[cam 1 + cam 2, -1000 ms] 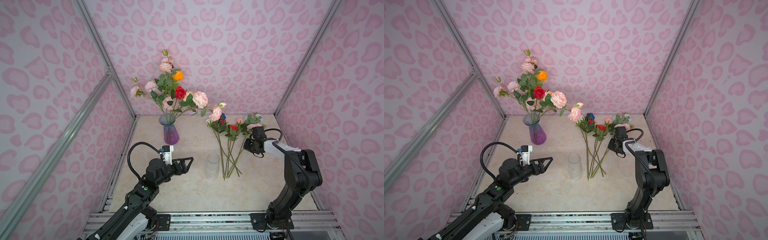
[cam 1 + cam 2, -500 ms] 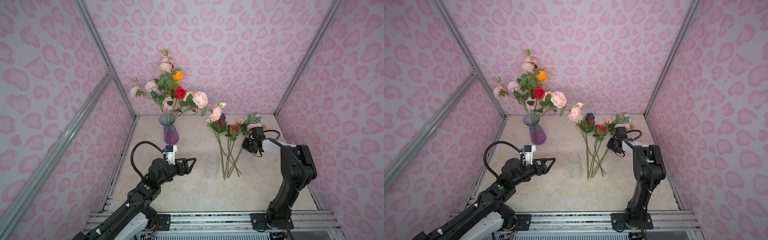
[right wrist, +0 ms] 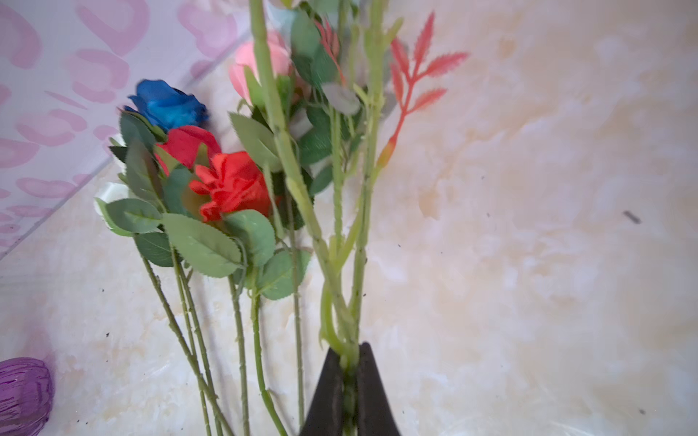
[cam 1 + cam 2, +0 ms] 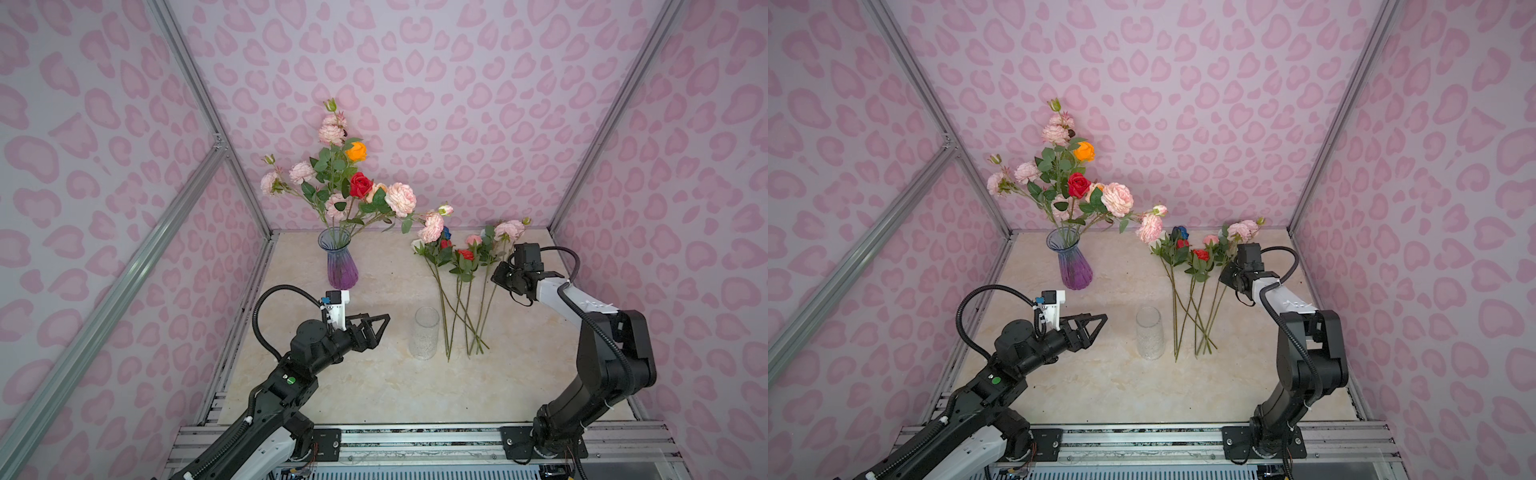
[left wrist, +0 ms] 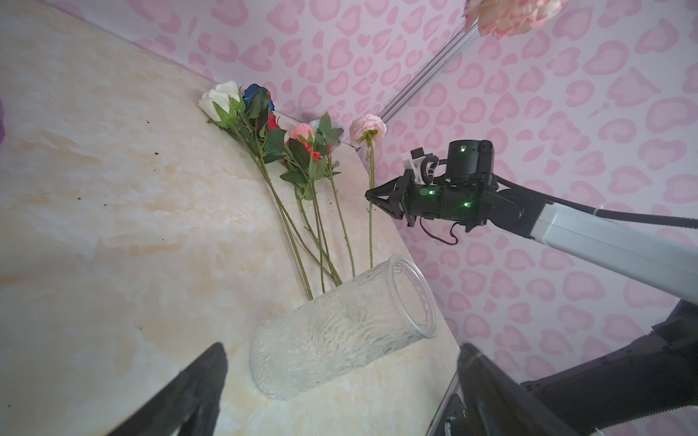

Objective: Arrange the flowers into the vase
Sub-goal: 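Grasp the pink peony stems in the pile with right gripper and lift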

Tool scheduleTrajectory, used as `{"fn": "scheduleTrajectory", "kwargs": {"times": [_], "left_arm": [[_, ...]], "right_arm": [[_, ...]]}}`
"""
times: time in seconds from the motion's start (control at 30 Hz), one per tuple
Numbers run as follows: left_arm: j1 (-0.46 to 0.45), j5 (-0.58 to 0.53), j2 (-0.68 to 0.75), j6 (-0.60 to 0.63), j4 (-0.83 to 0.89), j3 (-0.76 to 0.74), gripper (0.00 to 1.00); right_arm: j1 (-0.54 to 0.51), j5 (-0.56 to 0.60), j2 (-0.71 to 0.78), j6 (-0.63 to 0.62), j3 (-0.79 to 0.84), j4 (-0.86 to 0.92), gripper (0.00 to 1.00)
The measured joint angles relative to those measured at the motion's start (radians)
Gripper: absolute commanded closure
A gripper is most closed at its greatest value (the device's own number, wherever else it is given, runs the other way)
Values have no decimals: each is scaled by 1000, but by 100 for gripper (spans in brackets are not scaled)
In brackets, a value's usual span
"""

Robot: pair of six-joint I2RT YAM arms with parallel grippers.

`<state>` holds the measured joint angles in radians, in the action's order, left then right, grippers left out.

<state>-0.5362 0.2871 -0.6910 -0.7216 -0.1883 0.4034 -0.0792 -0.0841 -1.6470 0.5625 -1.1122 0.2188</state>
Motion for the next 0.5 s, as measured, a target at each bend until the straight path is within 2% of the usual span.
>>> {"fn": "scheduleTrajectory", "kwargs": {"times": [0.13,0.27,0.37,0.5], "left_arm": [[0,0,21,-5,1,-5,4],[0,0,48,-11,8,-9,5],[0,0,74,-10,12,-9,5],[0,0,113,-8,35,-6,5]], "right_arm": [[-61,158,40,-48,-42,67,100],[-85,225,103,-81,-33,104,100],[-112,260,229,-97,23,93,100],[-166,235,455,-124,152,-6,100]]}}
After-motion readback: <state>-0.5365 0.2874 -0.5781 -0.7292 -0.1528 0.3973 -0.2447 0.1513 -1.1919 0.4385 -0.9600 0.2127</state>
